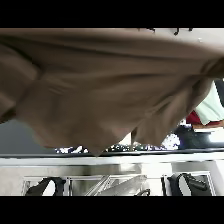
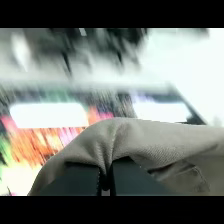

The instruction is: Fold the shirts.

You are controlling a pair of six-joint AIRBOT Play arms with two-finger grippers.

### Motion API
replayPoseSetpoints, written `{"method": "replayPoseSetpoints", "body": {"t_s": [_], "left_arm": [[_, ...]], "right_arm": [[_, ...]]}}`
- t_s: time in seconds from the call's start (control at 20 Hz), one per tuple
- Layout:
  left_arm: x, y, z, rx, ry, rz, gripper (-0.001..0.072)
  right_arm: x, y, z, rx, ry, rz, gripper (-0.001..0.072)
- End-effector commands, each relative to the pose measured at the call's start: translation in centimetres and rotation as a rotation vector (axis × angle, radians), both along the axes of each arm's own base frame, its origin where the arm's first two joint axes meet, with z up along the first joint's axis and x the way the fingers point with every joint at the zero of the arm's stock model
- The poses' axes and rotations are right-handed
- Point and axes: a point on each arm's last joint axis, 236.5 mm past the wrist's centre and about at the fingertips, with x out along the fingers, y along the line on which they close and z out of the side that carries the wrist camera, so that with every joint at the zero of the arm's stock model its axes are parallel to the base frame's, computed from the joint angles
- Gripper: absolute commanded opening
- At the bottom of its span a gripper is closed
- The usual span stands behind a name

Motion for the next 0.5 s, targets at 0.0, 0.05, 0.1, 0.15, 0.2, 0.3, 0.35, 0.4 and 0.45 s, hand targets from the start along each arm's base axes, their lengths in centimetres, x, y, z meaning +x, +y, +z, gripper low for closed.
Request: {"method": "replayPoseSetpoints", "body": {"t_s": [0.0,0.05,0.1,0.15,0.2,0.3,0.35,0.4,0.45], "left_arm": [[5.5,-4.4,-12.3,0.022,0.333,-0.239,0.0016],[7.7,-5.6,-17.3,0.037,0.425,-0.258,0.0016],[9.7,-6.5,-23.5,0.068,0.533,-0.255,0.0016],[11.0,-6.8,-29.5,0.105,0.639,-0.241,0.0016],[12.1,-6.9,-35.6,0.132,0.743,-0.230,0.0016],[13.9,-6.8,-45.0,0.128,0.903,-0.226,0.0016],[15.1,-6.3,-48.4,0.123,0.961,-0.214,0.0015],[16.7,-6.0,-51.1,0.110,1.007,-0.209,0.0016],[18.1,-6.3,-52.6,0.081,1.031,-0.217,0.0016]], "right_arm": [[4.8,0.3,-11.0,0.112,0.284,0.041,0.0018],[6.4,0.5,-15.5,0.148,0.373,0.032,0.0018],[7.9,0.6,-20.1,0.181,0.458,0.003,0.0018],[9.5,0.4,-25.2,0.210,0.549,-0.048,0.0018],[10.7,0.0,-30.0,0.213,0.622,-0.101,0.0018],[12.7,-1.6,-38.7,0.216,0.773,-0.216,0.0018],[13.6,-2.2,-41.6,0.215,0.825,-0.244,0.0018],[14.5,-2.6,-44.1,0.212,0.870,-0.268,0.0018],[15.4,-2.8,-45.5,0.211,0.898,-0.274,0.0018]]}}
